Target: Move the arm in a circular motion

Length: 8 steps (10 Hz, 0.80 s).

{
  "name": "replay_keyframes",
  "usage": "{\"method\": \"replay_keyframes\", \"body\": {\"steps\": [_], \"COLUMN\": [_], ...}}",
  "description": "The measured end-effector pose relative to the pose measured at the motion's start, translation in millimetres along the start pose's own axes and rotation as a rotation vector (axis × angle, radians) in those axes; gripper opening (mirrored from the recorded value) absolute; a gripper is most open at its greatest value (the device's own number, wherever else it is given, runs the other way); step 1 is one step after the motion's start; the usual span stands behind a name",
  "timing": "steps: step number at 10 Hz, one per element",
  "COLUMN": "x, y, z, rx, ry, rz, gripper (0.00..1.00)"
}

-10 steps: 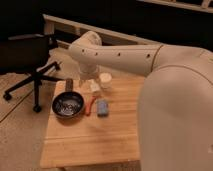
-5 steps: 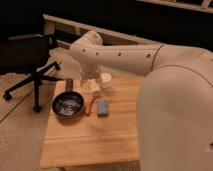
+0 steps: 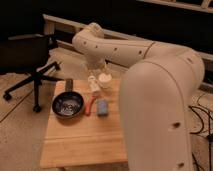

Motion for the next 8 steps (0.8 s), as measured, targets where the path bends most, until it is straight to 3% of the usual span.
{"method": "replay_keyframes", "body": {"steps": [2, 4, 6, 8], "x": [-24.6, -23.0, -2.4, 33.4], "y": [53.3, 99.8, 145.0, 166.1], "z": [0.1, -3.6, -14.3, -24.7], "rx": [-0.108, -0.206, -0.291, -0.305], "ry": [-0.042, -0.059, -0.057, -0.034], "rz": [-0.105, -0.192, -0.293, -0.379], "gripper": [0.65, 0.65, 0.65, 0.65]}}
